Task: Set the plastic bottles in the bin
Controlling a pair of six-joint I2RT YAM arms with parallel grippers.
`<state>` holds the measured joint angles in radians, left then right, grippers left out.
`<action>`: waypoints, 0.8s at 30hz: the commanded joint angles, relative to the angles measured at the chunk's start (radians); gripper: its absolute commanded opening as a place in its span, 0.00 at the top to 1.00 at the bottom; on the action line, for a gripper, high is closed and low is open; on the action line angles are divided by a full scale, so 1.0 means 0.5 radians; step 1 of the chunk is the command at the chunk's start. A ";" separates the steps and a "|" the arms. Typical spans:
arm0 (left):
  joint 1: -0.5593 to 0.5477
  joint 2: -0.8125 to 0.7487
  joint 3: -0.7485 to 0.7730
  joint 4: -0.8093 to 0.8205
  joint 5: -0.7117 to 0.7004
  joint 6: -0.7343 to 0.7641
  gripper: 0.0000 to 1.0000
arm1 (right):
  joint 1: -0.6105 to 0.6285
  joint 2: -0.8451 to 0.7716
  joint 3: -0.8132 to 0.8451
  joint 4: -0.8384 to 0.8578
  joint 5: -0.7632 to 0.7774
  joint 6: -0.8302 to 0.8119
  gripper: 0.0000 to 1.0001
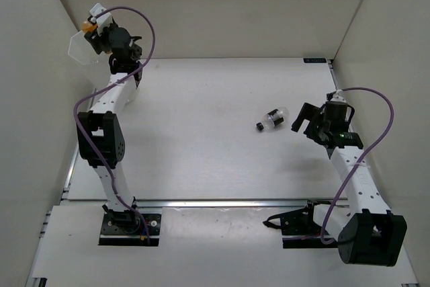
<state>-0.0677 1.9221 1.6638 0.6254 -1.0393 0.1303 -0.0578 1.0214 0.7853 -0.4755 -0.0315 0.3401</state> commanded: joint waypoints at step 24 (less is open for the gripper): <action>-0.018 -0.343 -0.029 -0.269 0.186 -0.095 0.01 | 0.094 -0.064 0.037 -0.046 -0.090 -0.024 0.01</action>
<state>-0.0647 1.8545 1.6627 0.5156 -0.9676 0.1047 -0.0315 0.9913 0.7853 -0.5373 -0.0555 0.3290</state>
